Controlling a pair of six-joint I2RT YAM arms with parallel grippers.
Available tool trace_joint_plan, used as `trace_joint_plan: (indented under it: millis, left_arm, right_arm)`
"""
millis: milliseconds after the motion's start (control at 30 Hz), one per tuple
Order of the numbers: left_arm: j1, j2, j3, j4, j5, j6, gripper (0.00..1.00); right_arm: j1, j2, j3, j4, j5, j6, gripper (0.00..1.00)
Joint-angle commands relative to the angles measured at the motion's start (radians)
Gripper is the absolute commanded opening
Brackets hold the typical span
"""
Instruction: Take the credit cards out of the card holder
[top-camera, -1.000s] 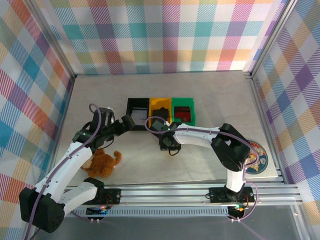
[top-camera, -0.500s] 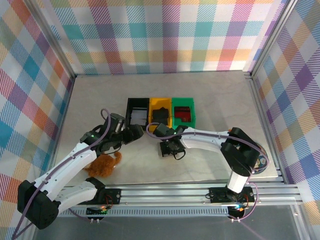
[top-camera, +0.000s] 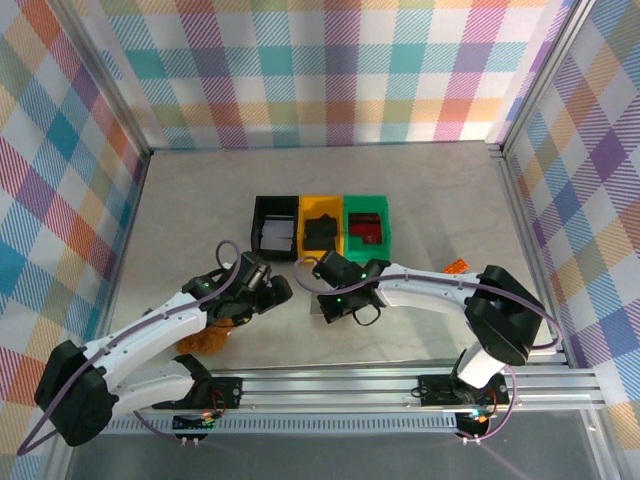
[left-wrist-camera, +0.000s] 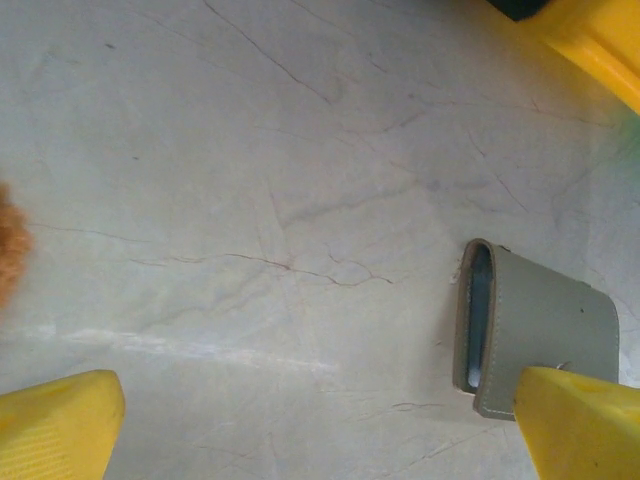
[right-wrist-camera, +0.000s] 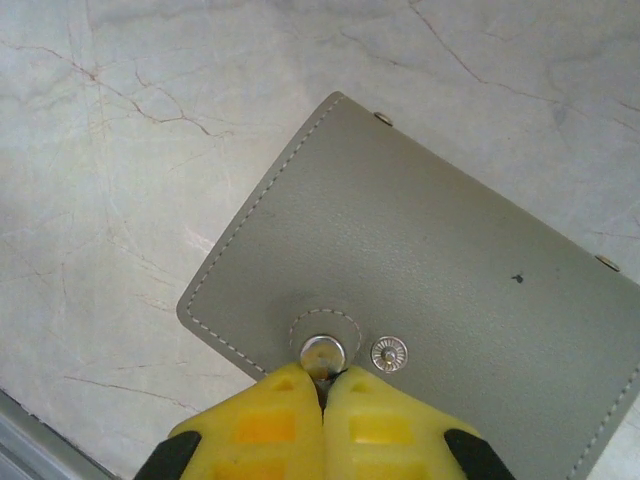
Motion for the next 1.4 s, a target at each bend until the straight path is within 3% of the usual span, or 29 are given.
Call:
trace_joint_plan:
  millis: [0, 267, 600, 867, 1200, 1367]
  left_arm:
    - [-0.034, 0.018, 0.024, 0.043, -0.019, -0.037, 1.00]
    - [-0.058, 0.030, 0.037, 0.086, -0.019, -0.040, 1.00]
    - [-0.058, -0.134, 0.036, 0.061, -0.119, -0.062, 1.00]
    - [-0.060, -0.253, -0.032, 0.066, -0.140, -0.088, 1.00]
    - [-0.061, -0.422, -0.133, 0.088, -0.186, -0.144, 1.00]
    - [-0.061, -0.439, -0.151, 0.077, -0.186, -0.171, 1.00]
  right_arm:
    - [0.004, -0.035, -0.026, 0.060, -0.020, -0.052, 0.00]
    - [0.005, -0.207, -0.148, 0.147, -0.062, -0.109, 0.00]
    - [0.005, -0.376, -0.192, 0.157, -0.215, -0.315, 0.00]
    - [0.002, -0.325, -0.095, 0.131, -0.342, -0.416, 0.00]
    - [-0.004, -0.249, -0.024, 0.186, -0.288, -0.484, 0.00]
    - [-0.003, -0.242, -0.071, 0.308, -0.271, -0.531, 0.00]
